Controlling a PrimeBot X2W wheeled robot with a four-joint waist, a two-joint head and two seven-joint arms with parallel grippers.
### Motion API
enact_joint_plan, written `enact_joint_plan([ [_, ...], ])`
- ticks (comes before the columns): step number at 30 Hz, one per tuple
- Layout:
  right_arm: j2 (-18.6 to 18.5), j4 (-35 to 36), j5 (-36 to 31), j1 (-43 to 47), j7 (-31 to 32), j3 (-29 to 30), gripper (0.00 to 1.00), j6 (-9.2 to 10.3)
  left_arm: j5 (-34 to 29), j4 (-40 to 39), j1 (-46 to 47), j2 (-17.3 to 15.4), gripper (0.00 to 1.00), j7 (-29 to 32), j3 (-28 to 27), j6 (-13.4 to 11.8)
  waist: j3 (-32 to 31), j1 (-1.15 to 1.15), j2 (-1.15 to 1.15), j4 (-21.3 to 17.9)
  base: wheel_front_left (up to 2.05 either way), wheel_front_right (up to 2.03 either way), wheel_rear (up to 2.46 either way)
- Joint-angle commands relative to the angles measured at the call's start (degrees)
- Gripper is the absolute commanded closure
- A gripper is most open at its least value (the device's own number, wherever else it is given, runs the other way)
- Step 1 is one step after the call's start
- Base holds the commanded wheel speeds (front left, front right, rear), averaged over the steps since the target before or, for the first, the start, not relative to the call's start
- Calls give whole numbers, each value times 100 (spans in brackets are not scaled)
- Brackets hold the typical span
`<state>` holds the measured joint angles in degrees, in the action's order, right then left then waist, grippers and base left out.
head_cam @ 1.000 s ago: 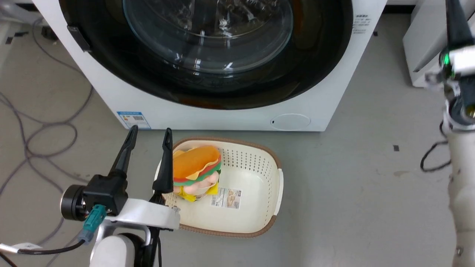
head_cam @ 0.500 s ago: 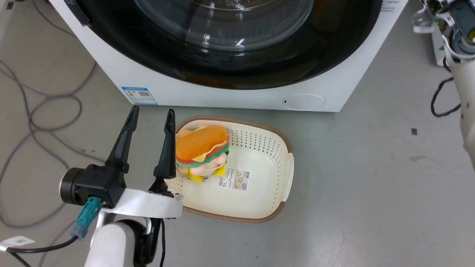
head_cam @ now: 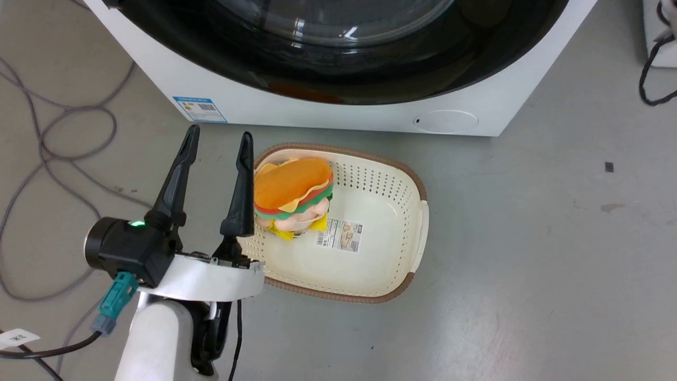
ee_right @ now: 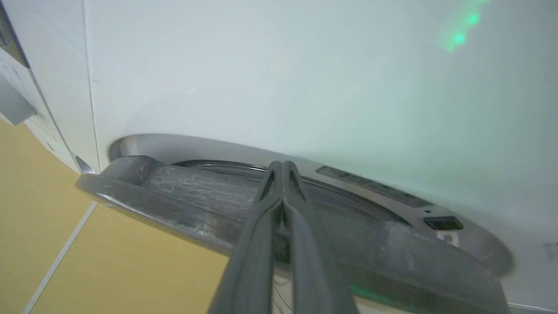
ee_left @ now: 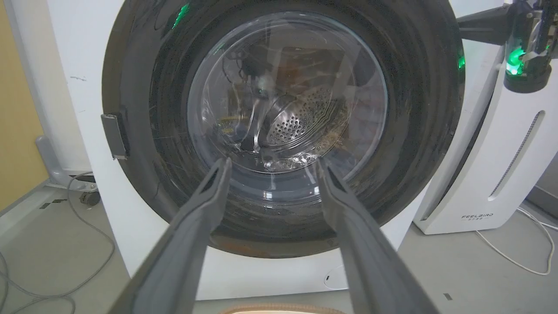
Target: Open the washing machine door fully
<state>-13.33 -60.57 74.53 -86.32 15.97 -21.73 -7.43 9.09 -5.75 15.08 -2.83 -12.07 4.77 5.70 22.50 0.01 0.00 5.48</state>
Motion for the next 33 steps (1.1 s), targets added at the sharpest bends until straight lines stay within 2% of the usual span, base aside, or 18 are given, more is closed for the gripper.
enact_joint_plan([
  [1,-24,-179,185,-250,122,-120,100,-5,41,-49,120,-4,0,-58,15,25,38,-1,0,15,0,0,0],
  [11,7,-768,669,-868,1254,-707,100,-5,146,-54,235,-5,0,-177,88,45,147,-1,0,63,0,0,0],
  [20,-67,-1182,1333,-1123,2085,-1004,100,-6,211,29,278,-5,0,-285,197,55,74,-1,0,96,0,0,0],
  [33,-144,-679,1525,187,2744,-1071,100,-6,50,394,-282,-5,0,-293,242,15,-736,-1,0,104,0,0,0],
])
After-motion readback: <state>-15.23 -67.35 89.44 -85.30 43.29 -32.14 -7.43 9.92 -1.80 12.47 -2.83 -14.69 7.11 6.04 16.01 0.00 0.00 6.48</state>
